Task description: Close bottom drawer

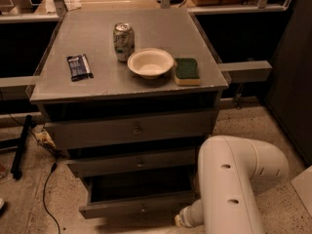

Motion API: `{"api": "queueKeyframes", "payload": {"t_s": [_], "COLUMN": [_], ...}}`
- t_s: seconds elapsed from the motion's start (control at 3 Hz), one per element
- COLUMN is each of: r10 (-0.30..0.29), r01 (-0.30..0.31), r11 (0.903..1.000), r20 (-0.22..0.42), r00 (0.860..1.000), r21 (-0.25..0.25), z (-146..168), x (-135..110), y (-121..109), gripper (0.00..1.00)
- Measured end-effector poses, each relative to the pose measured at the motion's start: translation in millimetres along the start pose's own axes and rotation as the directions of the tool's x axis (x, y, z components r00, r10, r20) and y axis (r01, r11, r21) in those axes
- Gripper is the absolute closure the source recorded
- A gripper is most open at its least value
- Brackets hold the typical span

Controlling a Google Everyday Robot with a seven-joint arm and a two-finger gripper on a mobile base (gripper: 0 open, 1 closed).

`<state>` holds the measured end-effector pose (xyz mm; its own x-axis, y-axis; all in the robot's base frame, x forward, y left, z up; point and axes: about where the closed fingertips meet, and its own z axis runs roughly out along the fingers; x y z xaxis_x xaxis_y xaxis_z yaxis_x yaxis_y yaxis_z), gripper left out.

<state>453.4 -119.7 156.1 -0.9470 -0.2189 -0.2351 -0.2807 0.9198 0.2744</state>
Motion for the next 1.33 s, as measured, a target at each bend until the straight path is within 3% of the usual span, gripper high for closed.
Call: {"api": "queueKeyframes", "payload": {"t_s": [0.33,0.67,1.33], "r10": [0.017,0.031,0.035], "r01": [-0.015,-0.029,-0.032], "r11": [0.9997,0.9994,0.9992], "r20": [0.071,0.117,0.124], "r00": [0.997,0.993,0.992], "r21": [-0.016,-0.019,-0.025], "z": [15.9,19.8,23.1], "x": [-55.7,-82.7,-81.4], "y": [10.1,12.7,20.6], "gripper": [1.00,1.00,1.00]}}
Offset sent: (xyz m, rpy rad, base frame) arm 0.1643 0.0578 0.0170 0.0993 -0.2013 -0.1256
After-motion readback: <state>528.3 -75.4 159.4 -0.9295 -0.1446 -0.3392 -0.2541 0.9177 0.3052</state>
